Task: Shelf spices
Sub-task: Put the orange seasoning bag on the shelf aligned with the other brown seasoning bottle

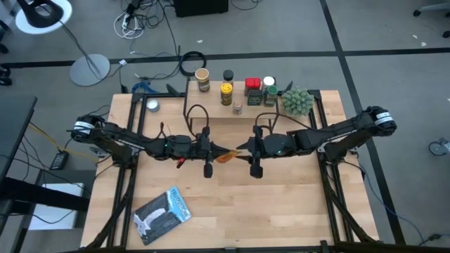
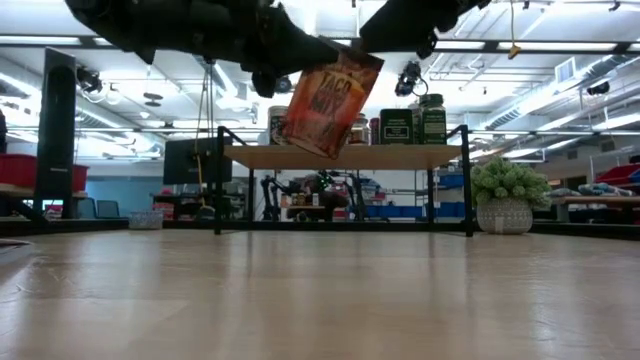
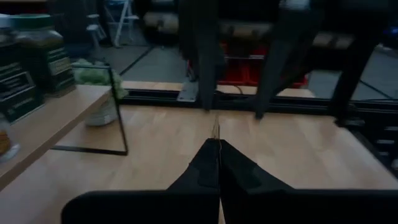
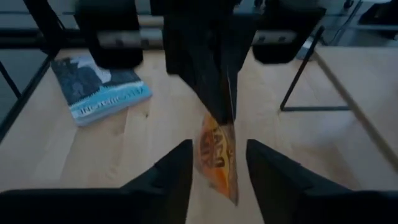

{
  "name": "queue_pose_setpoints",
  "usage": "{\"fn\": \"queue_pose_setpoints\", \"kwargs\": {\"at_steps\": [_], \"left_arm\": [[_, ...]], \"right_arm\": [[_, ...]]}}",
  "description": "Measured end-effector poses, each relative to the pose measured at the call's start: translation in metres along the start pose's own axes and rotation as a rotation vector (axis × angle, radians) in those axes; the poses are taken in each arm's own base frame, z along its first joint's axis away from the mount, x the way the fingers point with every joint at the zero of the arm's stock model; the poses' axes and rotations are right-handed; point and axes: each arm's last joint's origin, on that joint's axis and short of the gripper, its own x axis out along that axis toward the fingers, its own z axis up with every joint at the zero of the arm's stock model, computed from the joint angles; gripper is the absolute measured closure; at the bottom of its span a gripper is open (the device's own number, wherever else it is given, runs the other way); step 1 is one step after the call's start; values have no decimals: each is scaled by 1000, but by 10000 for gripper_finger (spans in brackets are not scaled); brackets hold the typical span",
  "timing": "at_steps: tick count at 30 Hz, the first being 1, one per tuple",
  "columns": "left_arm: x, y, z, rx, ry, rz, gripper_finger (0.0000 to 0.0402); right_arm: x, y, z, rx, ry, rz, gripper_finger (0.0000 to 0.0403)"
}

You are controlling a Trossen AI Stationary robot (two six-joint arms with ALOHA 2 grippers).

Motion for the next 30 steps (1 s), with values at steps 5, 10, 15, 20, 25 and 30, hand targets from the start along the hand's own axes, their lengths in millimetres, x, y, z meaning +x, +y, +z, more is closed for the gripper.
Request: {"fn": "queue_pose_setpoints", "kwargs": {"at_steps": [5,10,15,20,25,30], "left_arm": [[-10,3,-5,21,-43,35,401],[-38,13,-1,75,-98,137,401],[-73,38,9,131,-186,246,401],[-94,70,14,197,-234,346,401],[-100,105,17,254,-228,414,401],[-103,138,14,251,-227,414,401]], "right_arm": [[-20,-5,7,7,-29,2,214],[-34,-5,5,60,14,11,190],[-32,0,-5,101,104,11,183],[-23,7,-13,139,155,8,187],[-13,11,-19,141,186,5,192],[-9,12,-20,145,191,-9,195]]}}
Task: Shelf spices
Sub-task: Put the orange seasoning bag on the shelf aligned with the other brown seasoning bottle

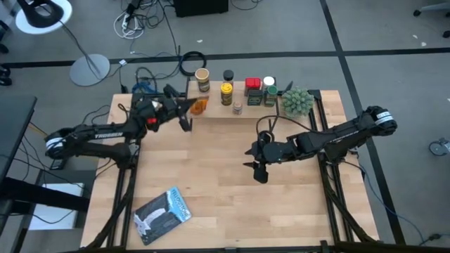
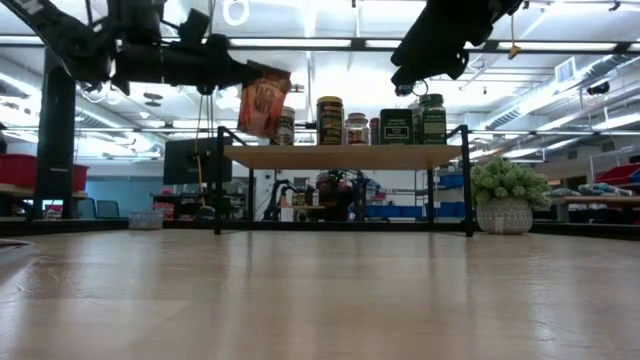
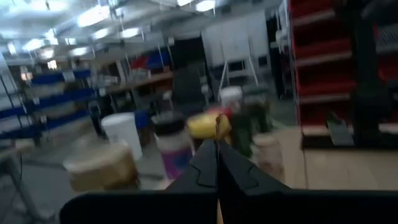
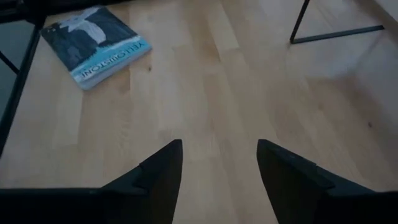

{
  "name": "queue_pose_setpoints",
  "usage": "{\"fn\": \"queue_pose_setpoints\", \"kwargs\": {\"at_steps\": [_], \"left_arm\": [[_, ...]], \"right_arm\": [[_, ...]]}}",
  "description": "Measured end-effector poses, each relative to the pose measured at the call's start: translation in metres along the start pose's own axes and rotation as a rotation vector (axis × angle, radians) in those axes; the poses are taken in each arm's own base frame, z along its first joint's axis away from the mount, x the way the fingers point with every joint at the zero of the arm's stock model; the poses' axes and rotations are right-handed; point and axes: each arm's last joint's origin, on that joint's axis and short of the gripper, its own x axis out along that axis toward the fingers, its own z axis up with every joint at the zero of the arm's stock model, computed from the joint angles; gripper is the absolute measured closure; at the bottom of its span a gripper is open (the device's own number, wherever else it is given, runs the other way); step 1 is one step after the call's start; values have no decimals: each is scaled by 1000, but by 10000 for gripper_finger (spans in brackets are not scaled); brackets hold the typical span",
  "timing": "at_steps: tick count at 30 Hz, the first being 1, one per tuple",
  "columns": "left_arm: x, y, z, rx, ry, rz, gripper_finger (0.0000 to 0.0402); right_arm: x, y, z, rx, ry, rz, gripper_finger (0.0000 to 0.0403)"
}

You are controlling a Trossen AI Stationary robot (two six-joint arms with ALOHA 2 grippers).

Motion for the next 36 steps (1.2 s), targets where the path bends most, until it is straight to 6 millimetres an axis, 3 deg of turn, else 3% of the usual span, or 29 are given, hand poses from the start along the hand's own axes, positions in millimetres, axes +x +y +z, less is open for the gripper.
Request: {"fn": "queue_pose_setpoints", "kwargs": {"at_steps": [6,11,18,36], "left_arm": [[7,27,-11,29,-56,-10,401],[15,38,-29,-9,-78,-71,401],[20,42,-36,-16,-160,-80,401],[21,45,-46,-18,-90,-35,401]], "right_arm": [[0,0,2,2,-17,4,196],[0,-1,2,-14,-34,-39,201],[0,-2,3,-11,-36,-47,202],[0,-3,3,-33,-43,-67,210]]}}
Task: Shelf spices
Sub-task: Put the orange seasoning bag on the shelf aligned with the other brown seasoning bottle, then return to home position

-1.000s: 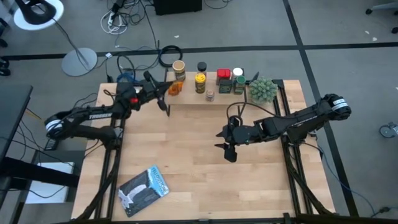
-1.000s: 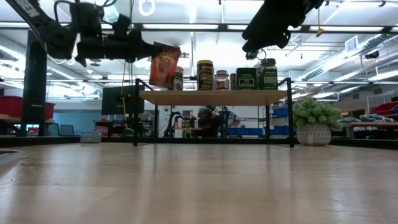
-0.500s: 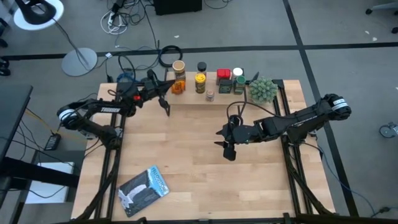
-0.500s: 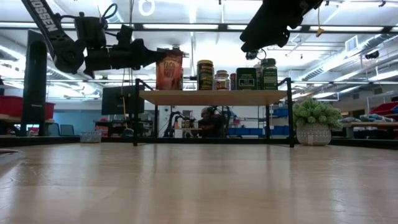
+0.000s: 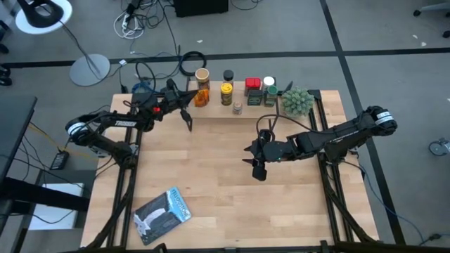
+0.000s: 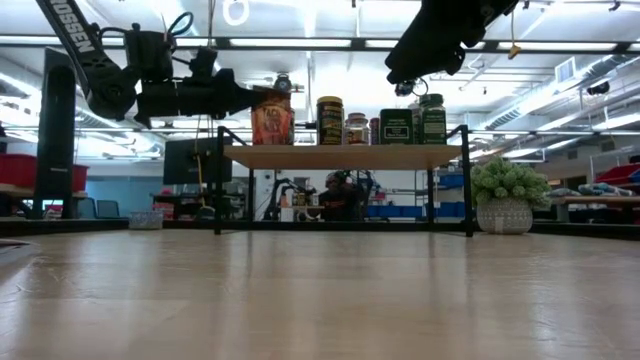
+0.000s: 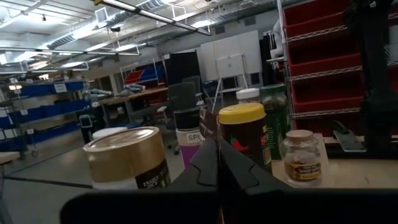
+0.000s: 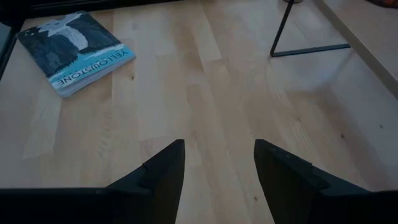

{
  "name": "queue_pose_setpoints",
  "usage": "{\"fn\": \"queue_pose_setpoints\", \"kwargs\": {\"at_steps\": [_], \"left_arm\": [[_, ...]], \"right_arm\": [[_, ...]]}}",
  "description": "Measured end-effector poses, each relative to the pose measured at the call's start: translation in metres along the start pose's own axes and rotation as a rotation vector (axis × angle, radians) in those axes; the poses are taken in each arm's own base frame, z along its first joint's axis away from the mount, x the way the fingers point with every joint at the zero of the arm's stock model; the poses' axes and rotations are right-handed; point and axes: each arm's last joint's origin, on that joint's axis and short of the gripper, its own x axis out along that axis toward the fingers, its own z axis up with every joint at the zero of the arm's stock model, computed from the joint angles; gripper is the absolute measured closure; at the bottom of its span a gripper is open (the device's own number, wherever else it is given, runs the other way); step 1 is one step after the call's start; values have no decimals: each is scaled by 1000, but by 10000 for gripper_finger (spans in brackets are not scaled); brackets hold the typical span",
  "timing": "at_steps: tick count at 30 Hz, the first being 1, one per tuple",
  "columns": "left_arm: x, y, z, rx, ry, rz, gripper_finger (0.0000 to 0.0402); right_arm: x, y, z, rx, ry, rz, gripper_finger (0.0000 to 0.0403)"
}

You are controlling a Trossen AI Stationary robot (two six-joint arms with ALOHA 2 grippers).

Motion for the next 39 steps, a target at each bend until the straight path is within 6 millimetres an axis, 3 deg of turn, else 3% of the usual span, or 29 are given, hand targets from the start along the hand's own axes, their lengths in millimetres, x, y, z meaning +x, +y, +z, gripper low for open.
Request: {"fn": "queue_pose_setpoints", "kwargs": {"at_steps": [15,39], "left_arm": [[0,-1,1,-50,-8,-21,344],[-12,-1,41,-43,-156,-59,341]], "right_arm": [[0,-1,0,0,0,-3,213],[0,-1,1,-6,-4,-3,214]]}}
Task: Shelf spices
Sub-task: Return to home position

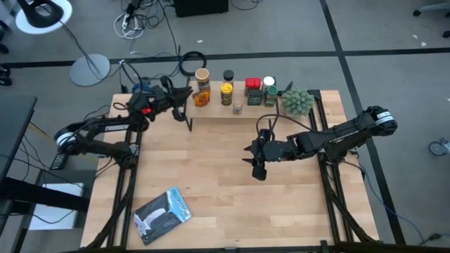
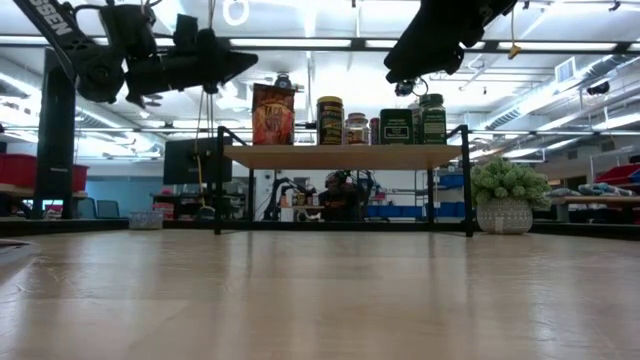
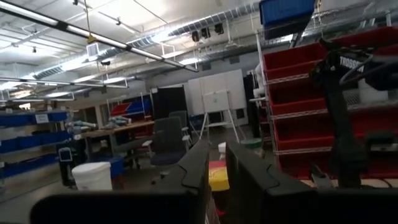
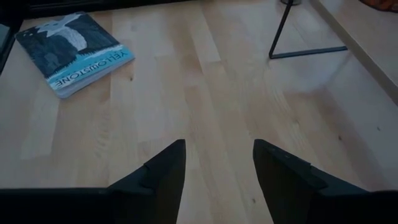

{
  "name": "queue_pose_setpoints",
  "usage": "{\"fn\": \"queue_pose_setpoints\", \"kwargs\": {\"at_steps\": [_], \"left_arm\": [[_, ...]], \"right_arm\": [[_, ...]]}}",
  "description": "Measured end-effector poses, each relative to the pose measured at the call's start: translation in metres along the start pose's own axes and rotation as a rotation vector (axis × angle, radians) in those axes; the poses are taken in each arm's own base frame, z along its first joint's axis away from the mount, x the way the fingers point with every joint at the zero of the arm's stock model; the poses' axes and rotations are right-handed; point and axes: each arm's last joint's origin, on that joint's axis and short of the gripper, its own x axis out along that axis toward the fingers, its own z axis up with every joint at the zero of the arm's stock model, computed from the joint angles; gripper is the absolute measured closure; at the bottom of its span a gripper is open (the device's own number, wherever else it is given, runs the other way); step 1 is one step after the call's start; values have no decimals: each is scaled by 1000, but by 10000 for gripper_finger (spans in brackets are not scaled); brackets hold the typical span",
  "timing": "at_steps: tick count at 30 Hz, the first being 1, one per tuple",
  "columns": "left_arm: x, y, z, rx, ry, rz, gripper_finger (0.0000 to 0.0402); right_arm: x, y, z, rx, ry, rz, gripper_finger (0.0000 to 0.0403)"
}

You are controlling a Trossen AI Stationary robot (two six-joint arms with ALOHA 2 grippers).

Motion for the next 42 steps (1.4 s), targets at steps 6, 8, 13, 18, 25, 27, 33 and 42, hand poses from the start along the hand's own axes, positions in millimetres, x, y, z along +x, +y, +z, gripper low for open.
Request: {"fn": "queue_pose_setpoints", "kwargs": {"at_steps": [6,8,13,18,25,27,33,42], "left_arm": [[-3,-2,11,-191,-27,-36,341],[-5,-5,17,-236,-26,-132,341],[-15,-16,40,-236,-53,-453,341],[-26,-23,53,-329,26,-539,341],[-48,-43,47,-309,295,-289,341],[-53,-54,48,-295,319,-267,341],[-68,-93,32,-301,251,-226,341],[-93,-123,8,-322,249,-134,341]], "right_arm": [[0,0,2,19,-24,-2,215],[0,0,2,16,-22,-2,215],[0,-1,2,-85,-15,-10,213],[2,-6,2,-88,-5,-30,217],[5,-16,2,-19,12,-79,218],[5,-18,2,-16,12,-82,218],[7,-24,4,-2,12,-99,215],[8,-26,3,0,19,-106,216]]}}
